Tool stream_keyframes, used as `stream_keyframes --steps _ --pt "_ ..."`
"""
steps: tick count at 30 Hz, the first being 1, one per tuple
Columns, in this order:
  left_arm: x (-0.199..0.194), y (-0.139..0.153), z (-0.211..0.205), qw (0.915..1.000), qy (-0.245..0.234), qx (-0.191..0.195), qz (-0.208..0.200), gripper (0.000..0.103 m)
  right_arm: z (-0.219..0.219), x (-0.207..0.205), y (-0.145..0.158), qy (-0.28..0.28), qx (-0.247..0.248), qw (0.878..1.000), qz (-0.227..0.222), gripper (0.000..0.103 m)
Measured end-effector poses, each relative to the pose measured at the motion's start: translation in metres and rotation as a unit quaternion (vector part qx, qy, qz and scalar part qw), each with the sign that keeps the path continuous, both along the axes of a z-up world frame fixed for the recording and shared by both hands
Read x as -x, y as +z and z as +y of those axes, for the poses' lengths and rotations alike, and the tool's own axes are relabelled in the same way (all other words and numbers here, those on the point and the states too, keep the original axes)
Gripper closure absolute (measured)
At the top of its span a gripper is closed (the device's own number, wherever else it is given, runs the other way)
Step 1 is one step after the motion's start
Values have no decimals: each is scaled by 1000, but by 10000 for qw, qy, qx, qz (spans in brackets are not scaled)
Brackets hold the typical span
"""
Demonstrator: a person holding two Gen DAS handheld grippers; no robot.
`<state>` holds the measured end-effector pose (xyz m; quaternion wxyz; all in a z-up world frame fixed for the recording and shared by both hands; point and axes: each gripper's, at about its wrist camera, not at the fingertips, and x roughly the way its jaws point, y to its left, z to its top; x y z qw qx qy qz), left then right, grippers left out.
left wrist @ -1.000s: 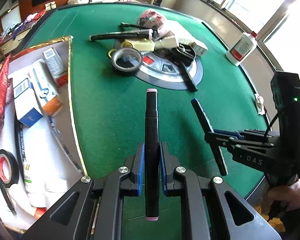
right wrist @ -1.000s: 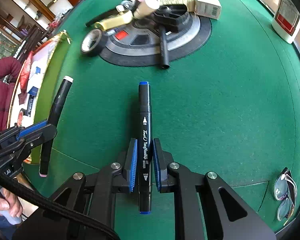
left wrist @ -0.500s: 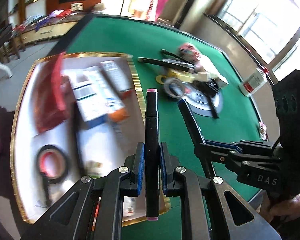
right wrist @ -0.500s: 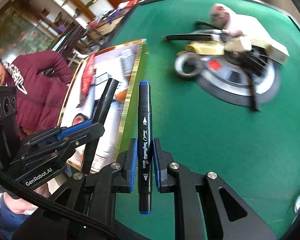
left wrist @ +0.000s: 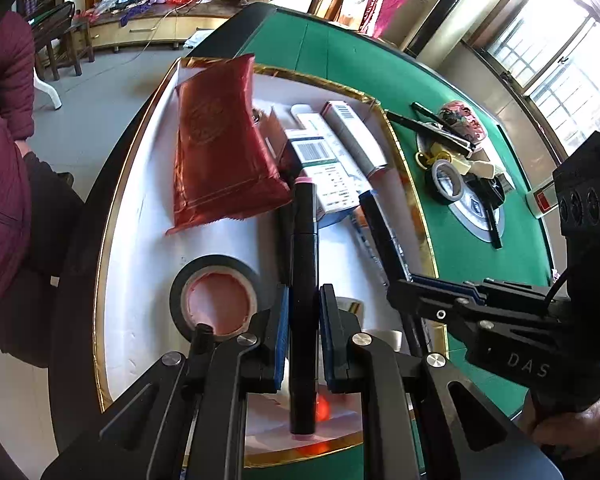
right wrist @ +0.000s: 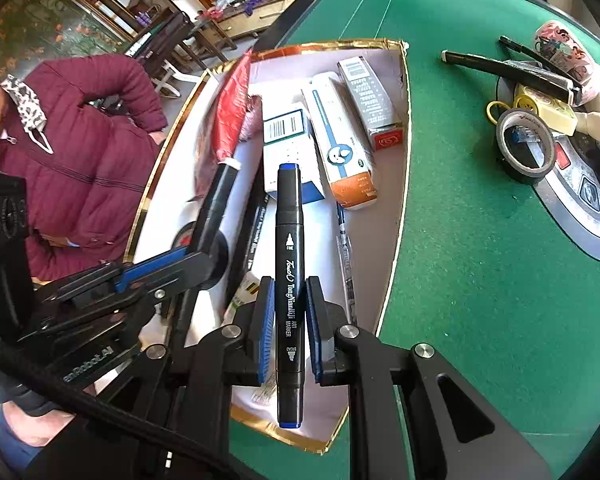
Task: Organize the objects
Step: 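Carry both markers into the white box and open both grippers, then grasp the grey tape roll with left while right grasps a black pen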
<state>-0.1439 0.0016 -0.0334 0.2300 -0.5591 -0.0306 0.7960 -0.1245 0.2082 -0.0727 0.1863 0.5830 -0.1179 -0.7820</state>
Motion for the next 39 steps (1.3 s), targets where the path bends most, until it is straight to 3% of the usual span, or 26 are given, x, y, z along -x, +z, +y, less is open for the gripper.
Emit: stream_keyframes --steps 10,16,23,26,28,29,34,39 --pt "3 -11 1 9998 49 95 -147 91 4 5 -4 19 -298 9996 -6 89" --pt "3 7 9 9997 110 202 102 91 14 -2 10 40 -262 9994 225 85" --pt "3 33 59 9985 -370 130 388 90 73 -17 29 -655 -46 9967 477 71" --pt "3 34 101 9964 -759 168 338 72 114 -25 32 -1146 -49 9922 486 64" --pt "5 35 131 9946 -983 93 319 53 142 -34 31 -1423 -53 9888 448 60" --pt "6 35 143 9938 -1065 83 314 50 152 -38 31 -1533 -54 9872 437 59" --pt "33 23 201 9941 -1006 315 247 45 199 -60 24 -1928 -36 9807 312 57" --pt "58 2 233 9952 -794 559 150 45 237 -83 17 -2133 -61 9768 199 57"
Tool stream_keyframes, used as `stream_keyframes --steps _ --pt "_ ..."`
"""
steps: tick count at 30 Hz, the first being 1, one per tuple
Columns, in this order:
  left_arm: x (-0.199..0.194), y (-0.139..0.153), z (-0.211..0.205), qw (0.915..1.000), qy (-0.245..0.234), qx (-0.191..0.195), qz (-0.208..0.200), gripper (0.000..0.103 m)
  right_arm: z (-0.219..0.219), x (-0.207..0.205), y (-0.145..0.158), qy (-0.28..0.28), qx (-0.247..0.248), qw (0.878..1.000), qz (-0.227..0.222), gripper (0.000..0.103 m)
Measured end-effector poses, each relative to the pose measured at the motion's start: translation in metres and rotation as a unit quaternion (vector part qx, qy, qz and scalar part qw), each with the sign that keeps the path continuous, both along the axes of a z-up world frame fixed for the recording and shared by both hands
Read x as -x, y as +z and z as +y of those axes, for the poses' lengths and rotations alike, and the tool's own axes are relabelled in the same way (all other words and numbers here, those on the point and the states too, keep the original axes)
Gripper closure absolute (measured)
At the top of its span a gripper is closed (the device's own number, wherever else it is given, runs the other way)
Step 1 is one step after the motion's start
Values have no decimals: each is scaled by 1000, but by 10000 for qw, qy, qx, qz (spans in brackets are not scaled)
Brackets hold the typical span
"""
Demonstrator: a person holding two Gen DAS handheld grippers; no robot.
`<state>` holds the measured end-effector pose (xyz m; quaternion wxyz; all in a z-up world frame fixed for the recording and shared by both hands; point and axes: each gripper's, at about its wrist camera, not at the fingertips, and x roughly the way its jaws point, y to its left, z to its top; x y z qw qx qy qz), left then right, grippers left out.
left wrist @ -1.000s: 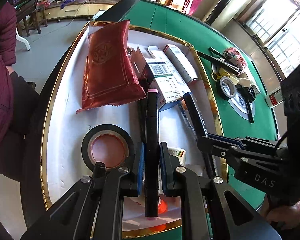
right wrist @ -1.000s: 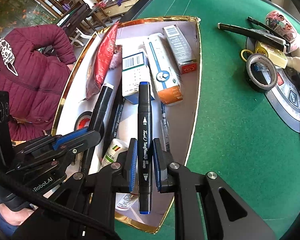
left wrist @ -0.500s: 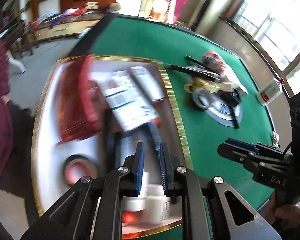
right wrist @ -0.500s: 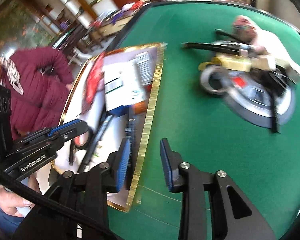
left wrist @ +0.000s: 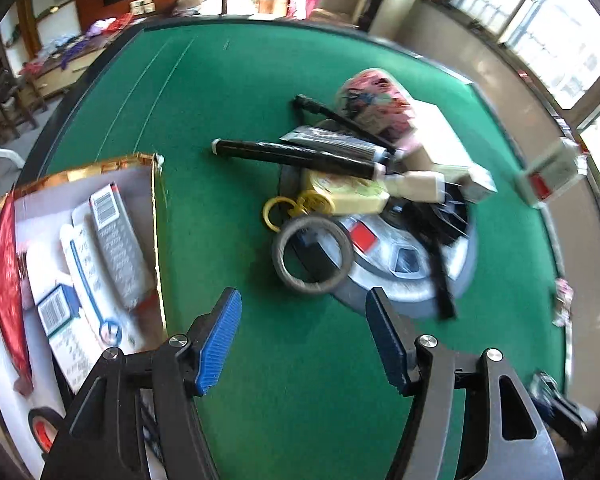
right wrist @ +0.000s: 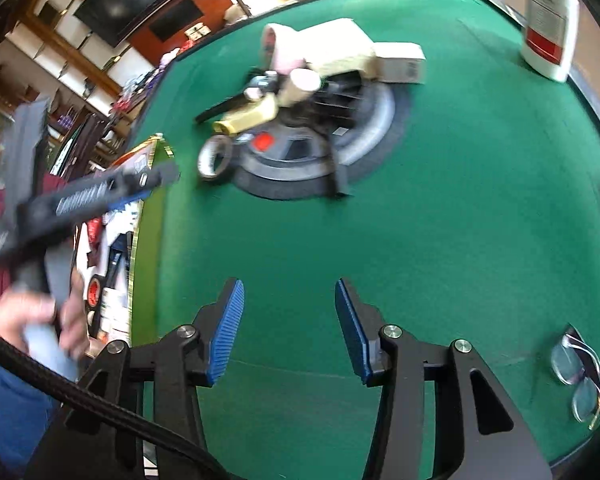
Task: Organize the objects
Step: 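Grasp the grey tape roll with left while right grasps a black pen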
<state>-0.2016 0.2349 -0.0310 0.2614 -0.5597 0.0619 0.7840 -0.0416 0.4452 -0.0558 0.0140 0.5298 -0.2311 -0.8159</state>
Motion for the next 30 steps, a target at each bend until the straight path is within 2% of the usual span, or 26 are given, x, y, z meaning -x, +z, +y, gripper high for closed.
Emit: stream_keyframes --steps 4,7,11,12,13,16,21,23,24,25,28,30 --pt "12 -14 16 9999 4 101 -95 44 25 -14 -3 -170 -33 9998 -57 57" --pt "18 -24 29 9991 27 412 -2 44 38 -18 -7 -258 -35 9996 -114 57" --pt "25 -35 31 9995 84 304 -77 43 45 -19 -6 -253 -94 9995 -140 57" --pt "25 -36 30 9996 63 270 -61 45 45 -18 -6 -234 -125 9995 -142 57" --pt "23 -36 27 9998 74 191 -45 52 46 -16 -6 -222 -141 9996 -141 57" --pt "7 -32 18 9999 -16 155 8 54 44 -5 -5 -160 -198 9996 -120 57" --pt "-40 -31 -10 9999 -103 96 -31 59 33 35 -4 95 -607 9981 5 57" --pt "-63 -35 -24 9996 -186 133 -165 59 25 55 -8 300 -835 9960 -51 67" --pt "-71 -38 -28 9992 -244 162 -264 59 22 68 -13 359 -893 9953 -96 67" --pt "-84 -36 -33 9992 -318 221 -89 60 19 77 -16 392 -907 9950 -117 67" --pt "-96 -37 -36 9984 -466 317 -1 60 9 103 -30 539 -994 9933 -244 67" --pt "-95 -35 -40 9987 -448 212 -91 60 3 117 -35 595 -1154 9911 -277 67"
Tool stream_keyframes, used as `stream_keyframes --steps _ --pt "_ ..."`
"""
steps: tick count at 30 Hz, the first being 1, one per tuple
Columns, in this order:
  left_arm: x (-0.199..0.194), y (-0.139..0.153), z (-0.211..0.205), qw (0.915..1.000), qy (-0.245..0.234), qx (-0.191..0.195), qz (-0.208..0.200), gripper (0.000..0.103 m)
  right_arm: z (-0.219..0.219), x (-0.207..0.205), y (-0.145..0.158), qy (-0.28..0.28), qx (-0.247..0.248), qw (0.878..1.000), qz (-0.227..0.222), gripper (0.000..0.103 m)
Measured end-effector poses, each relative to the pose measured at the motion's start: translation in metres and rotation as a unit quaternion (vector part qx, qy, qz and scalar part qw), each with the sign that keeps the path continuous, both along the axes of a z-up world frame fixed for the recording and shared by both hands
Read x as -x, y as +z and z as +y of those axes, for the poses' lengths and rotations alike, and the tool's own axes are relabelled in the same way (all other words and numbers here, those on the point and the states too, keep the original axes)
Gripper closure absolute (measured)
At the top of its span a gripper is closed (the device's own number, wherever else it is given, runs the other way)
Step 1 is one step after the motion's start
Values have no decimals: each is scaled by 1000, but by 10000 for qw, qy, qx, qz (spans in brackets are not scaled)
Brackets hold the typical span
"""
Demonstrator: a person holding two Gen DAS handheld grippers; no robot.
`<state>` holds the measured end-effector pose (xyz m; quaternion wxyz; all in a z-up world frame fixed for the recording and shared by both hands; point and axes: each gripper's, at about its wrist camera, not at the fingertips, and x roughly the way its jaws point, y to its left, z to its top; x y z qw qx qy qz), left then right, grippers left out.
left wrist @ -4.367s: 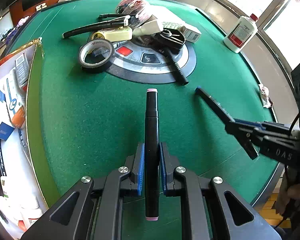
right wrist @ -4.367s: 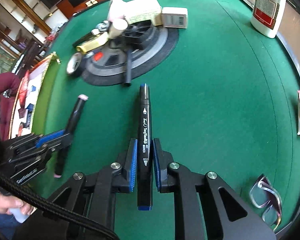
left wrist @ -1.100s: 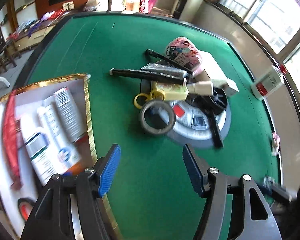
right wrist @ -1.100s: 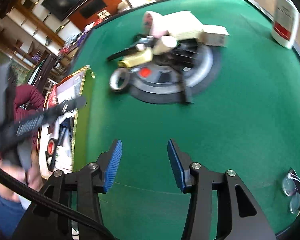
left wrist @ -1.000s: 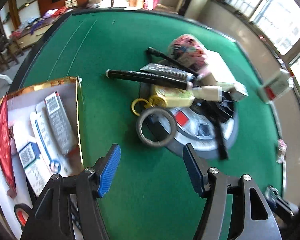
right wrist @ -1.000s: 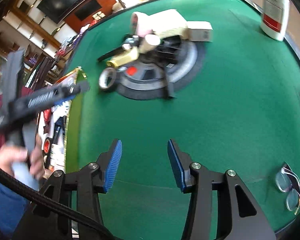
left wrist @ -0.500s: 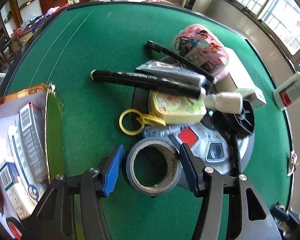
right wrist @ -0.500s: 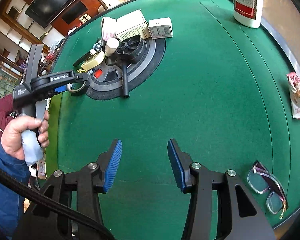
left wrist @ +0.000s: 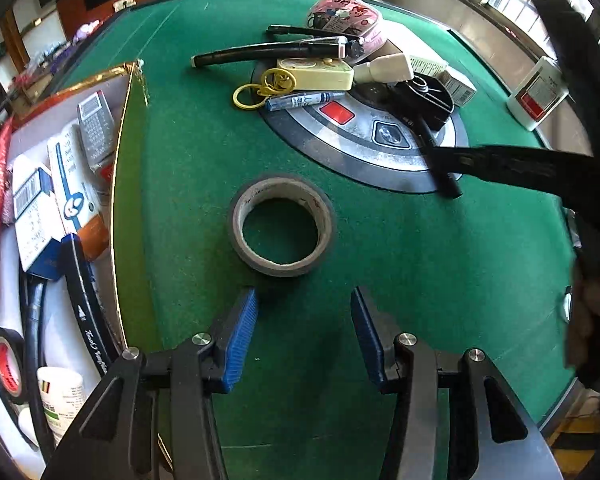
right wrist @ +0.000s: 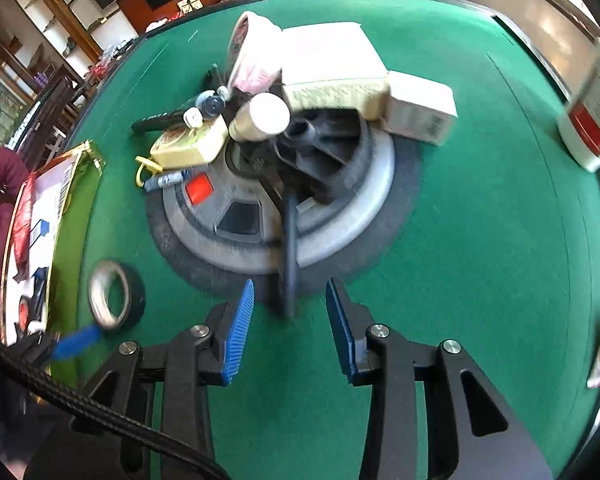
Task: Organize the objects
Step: 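Grasp the grey tape roll with left while right grasps a black pen, then carry tape roll and black pen into the white box and open both grippers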
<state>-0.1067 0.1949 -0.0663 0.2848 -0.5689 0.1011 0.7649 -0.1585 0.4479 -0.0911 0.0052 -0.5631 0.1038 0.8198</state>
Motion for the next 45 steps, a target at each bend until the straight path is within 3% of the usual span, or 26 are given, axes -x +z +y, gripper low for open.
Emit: stream_keyframes --steps 4,7,8,12,13,19,25,32,35,36,40,45 --pt "10 11 -7 9998 158 -134 12 59 -8 12 -5 80 -461 9989 8 70" --pt "27 12 -2 9993 335 -134 3 50 -9 2 -3 224 -579 9980 -74 93" --pt "33 10 -1 9993 351 -93 -10 48 -6 -4 -1 214 -508 9984 -89 94" --pt "46 5 13 9996 254 96 36 48 4 -44 1 213 -220 9993 -198 94" --pt "49 2 21 9995 209 208 75 43 5 -55 1 217 -181 9994 -206 94" --pt "51 4 30 9995 59 184 260 44 13 -107 1 245 -33 9994 -246 94" --pt "40 6 39 9995 46 247 174 44 21 -121 2 281 -119 9994 -161 94" --pt "40 -8 49 9974 76 676 248 44 23 -122 2 185 181 9996 -129 95" --pt "35 -9 46 9968 25 610 522 43 23 -122 3 248 182 9994 -131 95" --pt "33 -7 44 9966 28 599 562 51 23 -124 3 263 148 9995 -119 95" --pt "19 -5 40 9976 -43 489 494 51 20 -127 4 279 76 9995 -95 95" --pt "-8 2 34 9989 -73 222 413 51 16 -136 3 205 395 9989 -146 94"
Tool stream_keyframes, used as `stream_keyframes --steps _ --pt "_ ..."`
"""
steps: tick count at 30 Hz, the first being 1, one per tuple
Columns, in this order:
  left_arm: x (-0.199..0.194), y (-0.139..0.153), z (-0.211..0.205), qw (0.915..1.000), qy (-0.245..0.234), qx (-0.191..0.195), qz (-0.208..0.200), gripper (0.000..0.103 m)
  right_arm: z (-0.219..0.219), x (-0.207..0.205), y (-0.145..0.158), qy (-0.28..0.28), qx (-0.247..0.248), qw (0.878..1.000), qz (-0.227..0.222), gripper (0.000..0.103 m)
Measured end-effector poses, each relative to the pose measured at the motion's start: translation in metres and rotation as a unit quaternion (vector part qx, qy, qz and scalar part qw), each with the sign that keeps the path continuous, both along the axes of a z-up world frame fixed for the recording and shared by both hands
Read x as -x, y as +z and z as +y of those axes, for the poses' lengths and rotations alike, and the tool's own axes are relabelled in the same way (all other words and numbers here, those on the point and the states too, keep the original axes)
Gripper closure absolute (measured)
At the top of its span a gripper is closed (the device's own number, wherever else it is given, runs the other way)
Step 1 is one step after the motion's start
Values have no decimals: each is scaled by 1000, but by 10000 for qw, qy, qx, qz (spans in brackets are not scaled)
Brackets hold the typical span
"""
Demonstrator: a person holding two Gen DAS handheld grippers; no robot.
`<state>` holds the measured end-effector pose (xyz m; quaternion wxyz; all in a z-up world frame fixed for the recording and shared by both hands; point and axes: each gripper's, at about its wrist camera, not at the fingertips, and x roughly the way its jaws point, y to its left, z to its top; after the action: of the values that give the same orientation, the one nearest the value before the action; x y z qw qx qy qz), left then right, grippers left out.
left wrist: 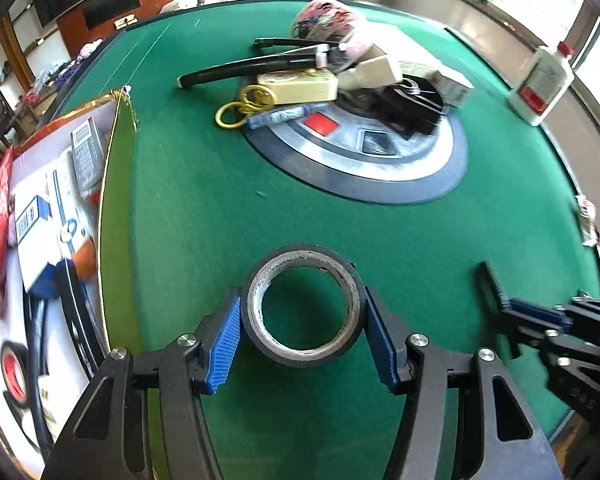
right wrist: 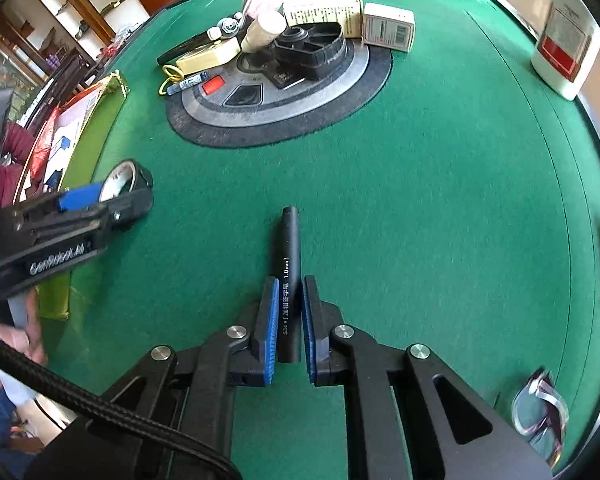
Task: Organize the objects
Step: 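Carry tape roll and black pen into the white box and open both grippers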
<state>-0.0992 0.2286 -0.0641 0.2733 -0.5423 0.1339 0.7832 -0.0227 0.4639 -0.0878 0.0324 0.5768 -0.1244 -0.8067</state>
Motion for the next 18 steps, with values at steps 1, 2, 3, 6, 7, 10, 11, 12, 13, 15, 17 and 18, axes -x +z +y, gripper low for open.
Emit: stream_keyframes --steps 1,2,3,6,7,10,11,12,13,15,17,18 --pt "-5 3 -1 10000 -10 -49 21 51 -1 -2 0 25 70 10000 -1 94" --pt "-6 7 0 9999 -15 -99 23 51 -4 -4 2 46 110 9999 30 94" --pt "-7 10 0 9999 -23 -152 17 51 -6 -5 4 66 110 9999 59 94" --pt "-10 22 -3 9996 -4 -288 31 51 -14 -4 10 156 164 9997 124 94" --pt "-11 25 -5 9995 2 -315 32 51 -17 -3 12 168 183 9996 148 94" --pt "-13 34 -9 9993 26 -364 78 51 -23 0 18 214 258 9992 225 94" --pt "-13 36 -11 9993 31 -372 82 51 -24 -1 20 227 254 9991 256 94" --pt "-14 38 -14 9992 45 -392 82 51 -26 0 22 258 265 9989 273 94" --pt "-14 41 -18 9990 82 -429 84 51 -28 0 23 282 290 9988 286 94" --pt "-16 47 -26 9988 129 -471 105 51 -35 2 26 348 321 9983 342 94" --pt "-14 52 -37 9982 218 -537 134 51 -43 5 30 429 314 9978 388 94" --pt "-13 53 -41 9981 254 -549 137 51 -46 6 32 456 318 9976 413 94"
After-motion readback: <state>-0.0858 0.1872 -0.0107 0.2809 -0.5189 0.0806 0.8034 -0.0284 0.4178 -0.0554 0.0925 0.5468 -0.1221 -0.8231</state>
